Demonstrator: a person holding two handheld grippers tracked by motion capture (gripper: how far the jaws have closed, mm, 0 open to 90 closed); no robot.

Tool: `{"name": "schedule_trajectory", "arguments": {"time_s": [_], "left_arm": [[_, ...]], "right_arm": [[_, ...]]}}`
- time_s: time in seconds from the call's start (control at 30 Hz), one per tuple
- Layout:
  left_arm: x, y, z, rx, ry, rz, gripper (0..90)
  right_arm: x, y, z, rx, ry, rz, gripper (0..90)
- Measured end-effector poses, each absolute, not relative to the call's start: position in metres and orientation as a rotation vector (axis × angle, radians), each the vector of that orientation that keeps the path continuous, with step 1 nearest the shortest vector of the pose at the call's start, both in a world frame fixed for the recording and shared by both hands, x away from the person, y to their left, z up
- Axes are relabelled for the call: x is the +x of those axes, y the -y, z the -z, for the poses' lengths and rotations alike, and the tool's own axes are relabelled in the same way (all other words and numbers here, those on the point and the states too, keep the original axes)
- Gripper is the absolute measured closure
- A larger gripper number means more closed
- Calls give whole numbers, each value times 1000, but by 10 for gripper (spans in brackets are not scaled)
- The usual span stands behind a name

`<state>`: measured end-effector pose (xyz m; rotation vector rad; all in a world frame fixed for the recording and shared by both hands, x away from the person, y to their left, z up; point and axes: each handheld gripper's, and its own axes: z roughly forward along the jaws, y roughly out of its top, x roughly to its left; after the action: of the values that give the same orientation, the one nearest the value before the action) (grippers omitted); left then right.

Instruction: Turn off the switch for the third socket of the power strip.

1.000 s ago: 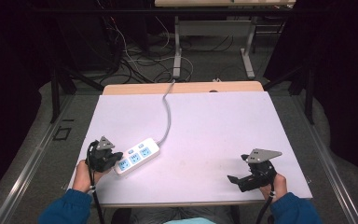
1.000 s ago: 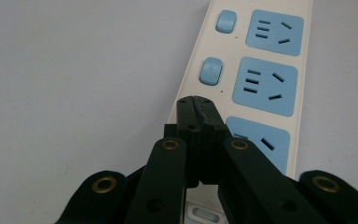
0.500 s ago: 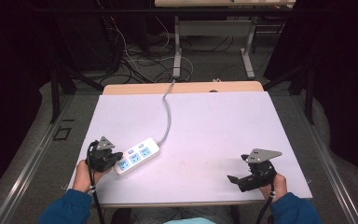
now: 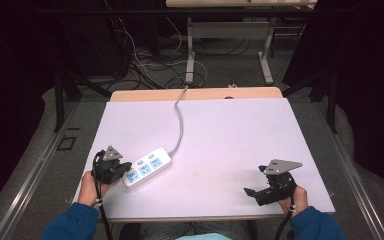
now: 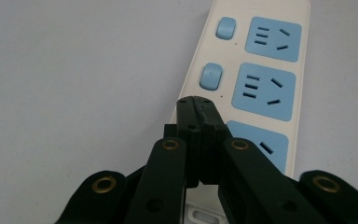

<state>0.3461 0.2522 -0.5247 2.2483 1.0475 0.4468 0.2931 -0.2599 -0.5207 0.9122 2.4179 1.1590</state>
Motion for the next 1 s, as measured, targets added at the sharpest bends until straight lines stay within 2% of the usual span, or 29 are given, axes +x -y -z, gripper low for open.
{"name": "schedule_trajectory", "arguments": {"time_s": [0.5, 0.77, 1.0], "left_arm": [[346, -250, 520, 2207, -1035, -465, 899], [344, -256, 512, 2159, -1024, -489, 790], [342, -259, 506, 2133, -1030, -512, 567]], "right_arm": [[294, 260, 520, 910, -2426, -1159, 57], [293, 260, 520, 907, -2417, -1163, 57], [293, 260, 521, 914, -2412, -1160, 57]]}}
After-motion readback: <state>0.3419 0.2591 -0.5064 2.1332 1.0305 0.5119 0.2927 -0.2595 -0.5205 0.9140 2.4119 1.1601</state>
